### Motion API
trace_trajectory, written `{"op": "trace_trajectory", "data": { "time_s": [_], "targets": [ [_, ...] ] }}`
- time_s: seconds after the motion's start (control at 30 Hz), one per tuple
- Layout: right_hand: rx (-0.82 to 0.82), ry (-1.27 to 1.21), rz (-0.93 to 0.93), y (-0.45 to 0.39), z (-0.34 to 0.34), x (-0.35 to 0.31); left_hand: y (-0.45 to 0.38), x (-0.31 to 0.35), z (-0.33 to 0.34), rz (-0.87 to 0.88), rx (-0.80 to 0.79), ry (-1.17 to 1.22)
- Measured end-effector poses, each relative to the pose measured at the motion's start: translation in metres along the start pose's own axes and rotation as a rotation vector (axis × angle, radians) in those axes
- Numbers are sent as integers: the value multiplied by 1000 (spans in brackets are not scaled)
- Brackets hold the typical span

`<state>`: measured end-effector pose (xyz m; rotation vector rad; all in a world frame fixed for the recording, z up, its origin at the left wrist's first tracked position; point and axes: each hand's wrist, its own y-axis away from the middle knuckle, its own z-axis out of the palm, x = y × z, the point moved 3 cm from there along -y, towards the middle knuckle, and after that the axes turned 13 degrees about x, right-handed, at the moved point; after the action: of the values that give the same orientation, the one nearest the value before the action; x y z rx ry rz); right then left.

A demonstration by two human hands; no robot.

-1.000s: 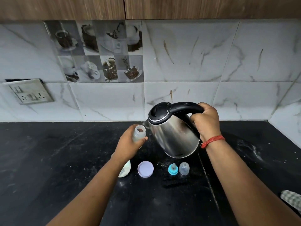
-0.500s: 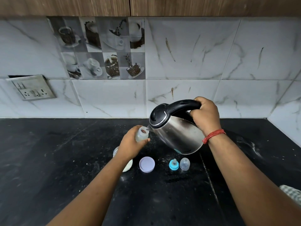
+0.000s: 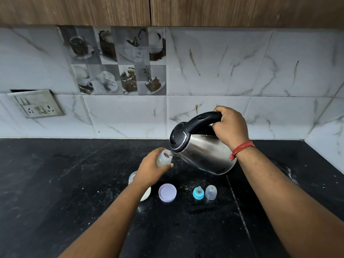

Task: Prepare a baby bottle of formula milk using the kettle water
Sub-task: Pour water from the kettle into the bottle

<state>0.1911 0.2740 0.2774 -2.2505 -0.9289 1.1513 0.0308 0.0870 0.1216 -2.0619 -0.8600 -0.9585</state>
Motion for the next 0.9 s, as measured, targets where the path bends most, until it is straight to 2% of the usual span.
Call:
{"op": "trace_trajectory", "data": {
  "time_s": [0.9],
  "targets": [
    [-53,148,-201,-43,15,-38,-31,0,0,3,-11,50]
  ]
}}
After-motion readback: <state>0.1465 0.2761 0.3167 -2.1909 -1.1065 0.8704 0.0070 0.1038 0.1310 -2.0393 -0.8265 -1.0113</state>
